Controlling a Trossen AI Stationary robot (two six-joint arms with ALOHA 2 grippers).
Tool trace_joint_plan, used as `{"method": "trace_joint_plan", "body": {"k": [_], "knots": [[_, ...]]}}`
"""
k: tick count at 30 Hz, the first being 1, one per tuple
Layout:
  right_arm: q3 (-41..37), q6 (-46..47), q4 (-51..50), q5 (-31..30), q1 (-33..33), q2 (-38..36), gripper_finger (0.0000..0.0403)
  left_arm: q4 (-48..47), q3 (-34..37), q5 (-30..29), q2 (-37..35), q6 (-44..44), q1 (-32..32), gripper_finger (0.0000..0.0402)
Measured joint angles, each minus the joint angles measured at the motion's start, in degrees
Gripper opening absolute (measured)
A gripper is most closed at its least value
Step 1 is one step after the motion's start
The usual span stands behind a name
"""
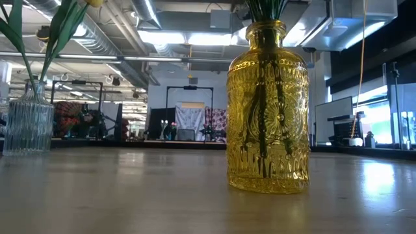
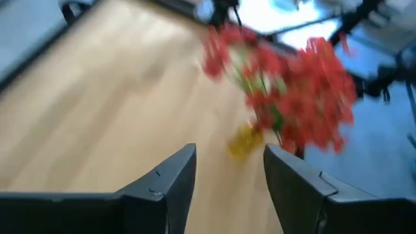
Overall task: Sort flowers into vase by color
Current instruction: Return to Home Position
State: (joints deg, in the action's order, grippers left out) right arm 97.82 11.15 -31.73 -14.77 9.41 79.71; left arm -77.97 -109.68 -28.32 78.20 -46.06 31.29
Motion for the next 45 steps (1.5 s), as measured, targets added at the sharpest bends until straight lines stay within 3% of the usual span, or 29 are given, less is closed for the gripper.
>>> {"method": "trace_joint_plan", "body": {"k": [5,12,16,18,22,27,29,34,39,45], "knots": [[0.0,-4.4,-0.1,-0.7,0.0,-4.1,0.0264,7.1,0.3,4.6,-2.1,14.1,-13.4,0.0176],[0.0,-7.1,-4.6,-0.7,0.0,-6.8,0.0264,17.6,2.9,21.8,-5.3,30.6,-35.7,0.0176],[-3.5,-7.4,-2.8,0.3,0.0,-9.2,0.0264,25.1,2.9,29.5,-7.7,37.5,-42.8,0.0176],[-8.9,-8.3,2.1,1.8,0.0,-11.9,0.0264,29.2,2.9,29.5,-8.5,37.3,-45.0,0.0176],[-24.3,-7.7,11.8,1.3,0.0,-19.7,0.0264,28.4,2.9,26.2,-10.1,39.2,-46.9,0.0176],[-40.3,-0.9,16.7,-1.6,-0.1,-30.5,0.0264,23.2,3.0,7.4,-12.5,35.5,-47.6,0.0176],[-44.8,0.4,15.9,-1.1,-0.1,-33.2,0.0264,22.6,3.0,3.7,-13.5,34.7,-47.6,0.0176],[-51.0,1.6,12.3,0.1,-0.1,-36.6,0.0264,27.0,3.0,2.9,-14.3,35.2,-47.6,0.0176],[-55.4,6.2,9.7,2.2,0.0,-36.5,0.0264,29.9,3.0,3.0,-14.3,41.8,-48.1,0.0176],[-67.7,-2.0,32.7,3.2,2.3,-40.6,0.0264,19.7,6.0,2.9,-19.3,38.9,-50.0,0.0176]]}}
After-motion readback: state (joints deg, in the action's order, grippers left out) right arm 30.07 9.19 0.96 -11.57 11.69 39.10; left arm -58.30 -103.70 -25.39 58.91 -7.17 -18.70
